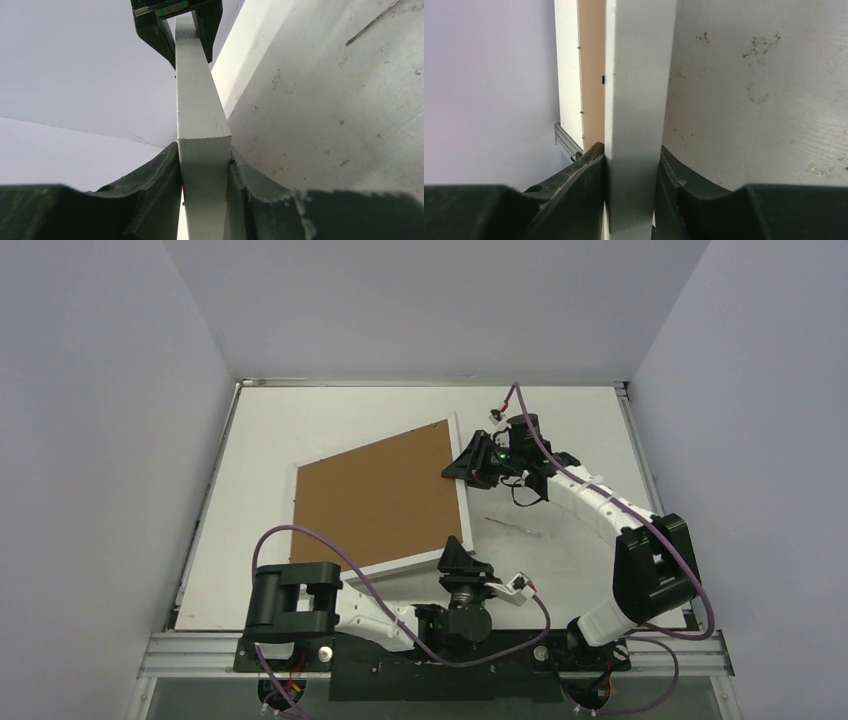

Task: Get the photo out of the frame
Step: Turn over the photo frame at the center of the board.

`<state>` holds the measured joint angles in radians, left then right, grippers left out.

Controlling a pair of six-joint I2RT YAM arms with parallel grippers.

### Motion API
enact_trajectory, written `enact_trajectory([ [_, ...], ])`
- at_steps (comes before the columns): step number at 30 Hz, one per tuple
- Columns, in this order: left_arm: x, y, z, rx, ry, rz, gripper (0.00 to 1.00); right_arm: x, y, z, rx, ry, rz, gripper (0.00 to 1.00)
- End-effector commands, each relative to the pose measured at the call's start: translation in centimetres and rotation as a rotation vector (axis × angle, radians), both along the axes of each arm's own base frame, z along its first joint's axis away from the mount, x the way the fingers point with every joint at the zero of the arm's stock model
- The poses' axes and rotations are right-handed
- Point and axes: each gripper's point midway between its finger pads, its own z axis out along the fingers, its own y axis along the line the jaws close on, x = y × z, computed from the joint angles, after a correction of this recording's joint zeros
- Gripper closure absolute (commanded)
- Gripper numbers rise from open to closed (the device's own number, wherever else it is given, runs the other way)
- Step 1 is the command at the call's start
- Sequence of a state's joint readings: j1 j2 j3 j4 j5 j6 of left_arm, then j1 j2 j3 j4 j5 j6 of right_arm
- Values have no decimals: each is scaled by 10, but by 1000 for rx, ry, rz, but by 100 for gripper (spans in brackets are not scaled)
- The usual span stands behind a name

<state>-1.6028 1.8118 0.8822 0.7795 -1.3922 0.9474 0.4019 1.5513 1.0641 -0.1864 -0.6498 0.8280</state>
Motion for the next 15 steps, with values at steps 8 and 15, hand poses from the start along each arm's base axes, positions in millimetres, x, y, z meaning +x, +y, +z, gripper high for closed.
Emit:
enact_trajectory([
  [8,-4,5,44,-247,-3,46,35,2,-9,66,53,-135,-31,87],
  [15,0,15,35,-230,-18,65,24,-1,-12,73,43,-140,-36,88],
])
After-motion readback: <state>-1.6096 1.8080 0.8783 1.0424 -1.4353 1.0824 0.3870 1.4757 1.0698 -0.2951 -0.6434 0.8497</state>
